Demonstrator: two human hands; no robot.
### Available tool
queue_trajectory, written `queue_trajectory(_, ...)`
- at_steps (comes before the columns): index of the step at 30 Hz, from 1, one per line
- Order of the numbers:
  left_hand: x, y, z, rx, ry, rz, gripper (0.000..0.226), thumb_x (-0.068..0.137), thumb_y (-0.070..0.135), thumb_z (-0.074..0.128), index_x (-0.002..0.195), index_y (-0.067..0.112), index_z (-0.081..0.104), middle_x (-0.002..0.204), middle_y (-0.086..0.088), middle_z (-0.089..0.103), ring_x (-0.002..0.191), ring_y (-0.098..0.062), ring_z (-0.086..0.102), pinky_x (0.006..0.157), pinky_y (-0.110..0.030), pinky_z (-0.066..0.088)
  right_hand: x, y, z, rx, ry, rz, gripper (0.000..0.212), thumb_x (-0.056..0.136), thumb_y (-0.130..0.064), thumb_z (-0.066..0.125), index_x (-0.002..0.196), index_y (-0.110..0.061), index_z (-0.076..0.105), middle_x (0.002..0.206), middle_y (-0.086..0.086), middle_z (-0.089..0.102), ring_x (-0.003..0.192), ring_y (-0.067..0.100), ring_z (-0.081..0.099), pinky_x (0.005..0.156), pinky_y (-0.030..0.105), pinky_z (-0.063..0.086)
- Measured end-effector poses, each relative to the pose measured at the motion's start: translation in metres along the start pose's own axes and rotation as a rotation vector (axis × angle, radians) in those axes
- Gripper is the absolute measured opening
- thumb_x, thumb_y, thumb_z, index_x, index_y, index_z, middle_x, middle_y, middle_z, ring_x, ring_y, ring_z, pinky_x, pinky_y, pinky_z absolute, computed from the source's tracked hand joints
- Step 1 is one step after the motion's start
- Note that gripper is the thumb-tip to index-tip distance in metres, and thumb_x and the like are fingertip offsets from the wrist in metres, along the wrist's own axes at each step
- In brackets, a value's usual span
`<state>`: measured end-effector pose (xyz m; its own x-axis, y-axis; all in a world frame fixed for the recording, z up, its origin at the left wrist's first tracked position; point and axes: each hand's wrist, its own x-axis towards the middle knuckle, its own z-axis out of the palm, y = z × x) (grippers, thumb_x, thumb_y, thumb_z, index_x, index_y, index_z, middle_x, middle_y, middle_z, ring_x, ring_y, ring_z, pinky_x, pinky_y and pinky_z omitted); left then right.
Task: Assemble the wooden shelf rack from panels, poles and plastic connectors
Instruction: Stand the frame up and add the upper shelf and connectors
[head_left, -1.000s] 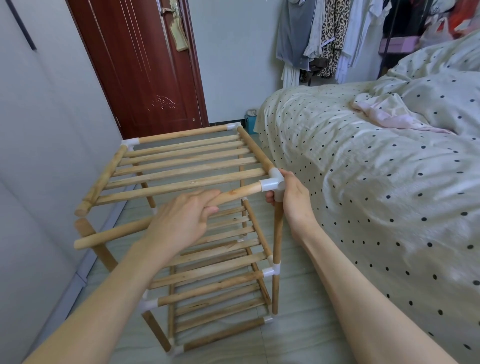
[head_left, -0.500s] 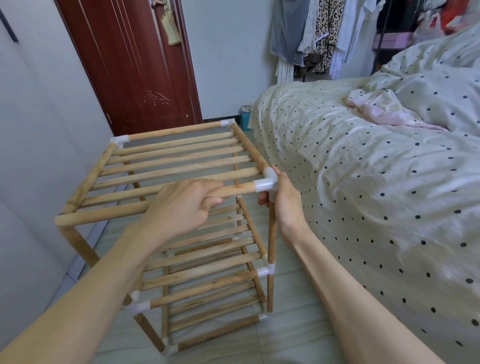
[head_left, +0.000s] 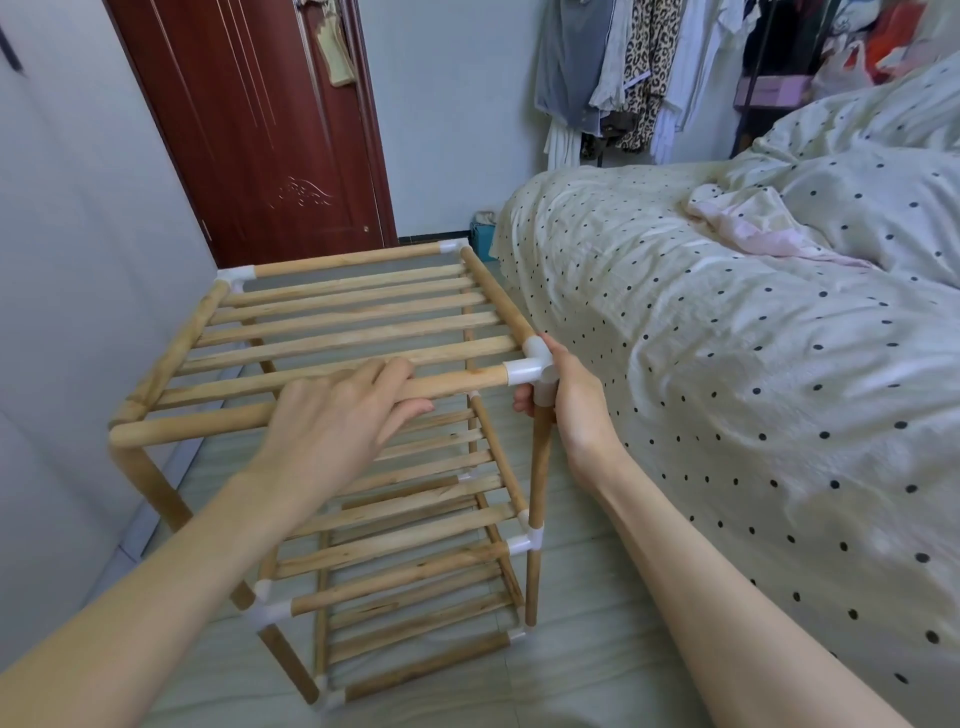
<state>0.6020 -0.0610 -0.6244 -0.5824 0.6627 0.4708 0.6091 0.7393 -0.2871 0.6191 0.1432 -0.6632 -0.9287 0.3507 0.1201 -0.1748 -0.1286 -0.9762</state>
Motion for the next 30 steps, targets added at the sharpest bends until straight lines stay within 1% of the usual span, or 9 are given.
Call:
queue_trajectory(5,0.003,-0.007,0.007,0.043,0.033,0.092,0.047,0.093,0.048,0.036,0.077,0.008,0.056,0.053,-0.003,0.055,0.034,-0.018,0.039,0.036,-0.019,0.023,0.001,0.007,0.001,-0.103,0.063,-0.04,0.044,0.101,-0.033,0.023,0.093,-0.018,0.064,0.057,-0.001,0.057,0.054,0.005,0.055,0.067,0.021,0.049)
queue_trajectory(8,0.009,-0.005,0.006,0.006,0.006,0.084,0.048,0.09,0.05,0.033,0.078,0.009,0.057,0.05,-0.001,0.05,0.034,-0.016,0.031,0.035,-0.019,0.024,0.001,0.009,0.001,-0.129,0.092,-0.095,0.038,0.1,-0.032,0.024,0.092,-0.026,0.061,0.057,-0.002,0.054,0.055,0.006,0.053,0.059,0.014,0.046)
queue_trajectory(11,0.013,-0.009,0.01,-0.005,-0.016,0.045,0.057,0.084,0.06,0.01,0.088,0.021,0.051,0.054,0.009,0.042,0.039,-0.01,0.035,0.036,-0.02,0.02,0.0,0.009,0.002,-0.13,0.107,-0.135,0.033,0.097,-0.033,0.025,0.09,-0.035,0.057,0.057,0.0,0.053,0.053,0.003,0.052,0.054,0.011,0.044)
queue_trajectory(15,0.016,-0.011,0.014,-0.037,-0.105,0.017,0.066,0.074,0.066,-0.007,0.092,0.028,0.045,0.058,0.01,0.041,0.045,-0.004,0.039,0.04,-0.019,0.031,0.002,0.011,0.006,-0.128,0.162,-0.124,0.039,0.101,-0.03,0.021,0.099,-0.027,0.06,0.061,0.002,0.053,0.054,0.004,0.051,0.055,0.014,0.043)
queue_trajectory(17,0.014,-0.01,0.015,-0.012,-0.114,0.0,0.071,0.075,0.064,-0.007,0.101,0.027,0.048,0.063,0.01,0.044,0.05,-0.008,0.045,0.046,-0.022,0.039,0.0,0.012,0.011,-0.162,0.176,-0.121,0.046,0.103,-0.033,0.015,0.109,-0.019,0.059,0.07,0.002,0.055,0.061,0.004,0.052,0.061,0.014,0.044)
queue_trajectory(20,0.013,-0.003,0.017,0.04,-0.064,-0.015,0.061,0.087,0.058,0.002,0.11,0.025,0.048,0.081,0.008,0.057,0.061,-0.012,0.051,0.049,-0.023,0.036,-0.01,0.014,0.018,-0.267,0.223,-0.151,0.049,0.102,-0.038,0.014,0.122,-0.013,0.051,0.105,-0.001,0.057,0.091,-0.002,0.052,0.089,0.017,0.041)
queue_trajectory(24,0.004,0.004,0.016,-0.029,-0.012,0.033,0.041,0.102,0.033,0.025,0.14,0.019,0.032,0.128,0.0,0.052,0.109,-0.016,0.049,0.084,-0.028,0.037,-0.033,0.022,0.034,-0.443,0.331,-0.141,0.043,0.1,-0.025,0.028,0.141,-0.013,0.031,0.144,0.002,0.039,0.132,0.016,0.035,0.107,0.03,0.03)
queue_trajectory(27,-0.025,-0.005,0.009,-0.101,-0.013,0.042,0.05,0.1,0.018,0.036,0.148,0.014,0.02,0.143,-0.004,0.04,0.128,-0.02,0.04,0.107,-0.035,0.029,-0.051,0.023,0.047,-0.546,0.31,-0.057,0.051,0.098,-0.016,0.036,0.143,-0.001,0.018,0.151,0.011,0.023,0.139,0.026,0.024,0.114,0.04,0.024)
queue_trajectory(30,-0.062,-0.023,0.0,-0.113,-0.068,0.046,0.053,0.1,0.018,0.038,0.149,0.016,0.019,0.156,-0.004,0.02,0.143,-0.019,0.017,0.119,-0.038,0.009,-0.077,0.026,0.074,-0.598,0.151,0.093,0.06,0.099,-0.021,0.037,0.149,-0.006,0.007,0.157,0.009,0.008,0.143,0.025,0.016,0.114,0.037,0.018)
